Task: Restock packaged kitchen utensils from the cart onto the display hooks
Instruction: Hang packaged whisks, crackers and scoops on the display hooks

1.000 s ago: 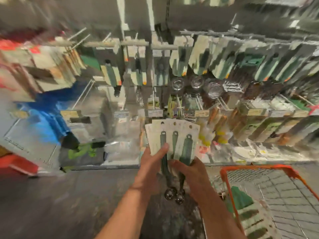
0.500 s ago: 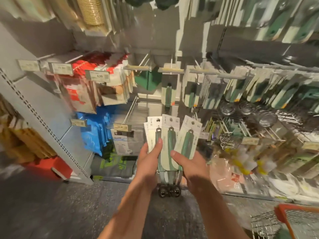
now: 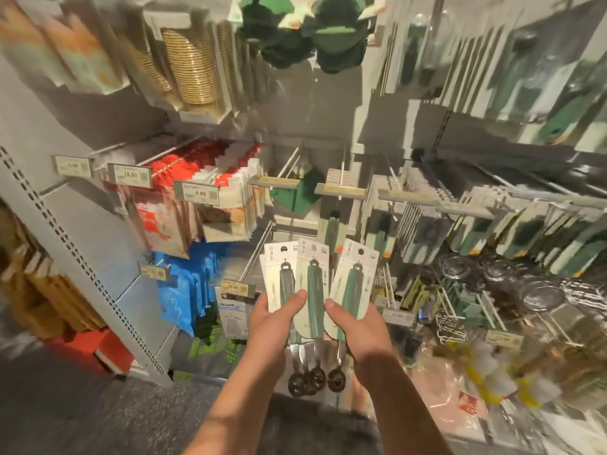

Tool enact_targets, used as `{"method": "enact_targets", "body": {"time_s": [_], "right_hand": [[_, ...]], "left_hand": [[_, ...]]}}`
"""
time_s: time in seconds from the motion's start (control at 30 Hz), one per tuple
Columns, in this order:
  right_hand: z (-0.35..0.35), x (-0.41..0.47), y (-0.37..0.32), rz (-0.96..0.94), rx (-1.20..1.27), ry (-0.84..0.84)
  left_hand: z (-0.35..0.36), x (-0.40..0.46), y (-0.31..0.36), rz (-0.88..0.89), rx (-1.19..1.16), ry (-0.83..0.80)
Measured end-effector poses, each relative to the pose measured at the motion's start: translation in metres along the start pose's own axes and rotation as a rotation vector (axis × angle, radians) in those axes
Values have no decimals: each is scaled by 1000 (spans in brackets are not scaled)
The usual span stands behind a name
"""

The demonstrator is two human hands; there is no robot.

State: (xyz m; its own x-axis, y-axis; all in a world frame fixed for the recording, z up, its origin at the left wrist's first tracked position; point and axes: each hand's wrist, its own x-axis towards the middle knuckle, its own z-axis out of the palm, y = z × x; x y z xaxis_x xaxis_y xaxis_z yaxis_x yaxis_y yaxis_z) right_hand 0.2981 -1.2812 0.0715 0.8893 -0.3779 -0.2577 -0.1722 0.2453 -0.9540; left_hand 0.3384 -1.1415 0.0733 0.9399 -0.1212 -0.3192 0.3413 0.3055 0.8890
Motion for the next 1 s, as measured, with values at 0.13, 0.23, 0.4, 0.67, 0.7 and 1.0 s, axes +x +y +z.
{"method": "enact_targets", "body": {"time_s": [0.13, 0.23, 0.4, 0.67, 0.7, 1.0], "right_hand": [[-2, 33, -17, -60, -110, -34], [0, 55, -28, -88, -178, -11], [6, 84, -39, -141, -193, 26], [10, 109, -42, -144, -233, 48], [11, 112, -40, -139, -240, 65], [20, 144, -47, -82, -267, 132]], "left_hand": [[9, 22, 6, 20, -46, 42], [16, 37, 9, 52, -15, 62], [25, 54, 14, 93, 37, 64], [25, 74, 20, 127, -6, 103], [25, 76, 22, 126, -13, 107], [29, 89, 30, 129, -45, 127]]}}
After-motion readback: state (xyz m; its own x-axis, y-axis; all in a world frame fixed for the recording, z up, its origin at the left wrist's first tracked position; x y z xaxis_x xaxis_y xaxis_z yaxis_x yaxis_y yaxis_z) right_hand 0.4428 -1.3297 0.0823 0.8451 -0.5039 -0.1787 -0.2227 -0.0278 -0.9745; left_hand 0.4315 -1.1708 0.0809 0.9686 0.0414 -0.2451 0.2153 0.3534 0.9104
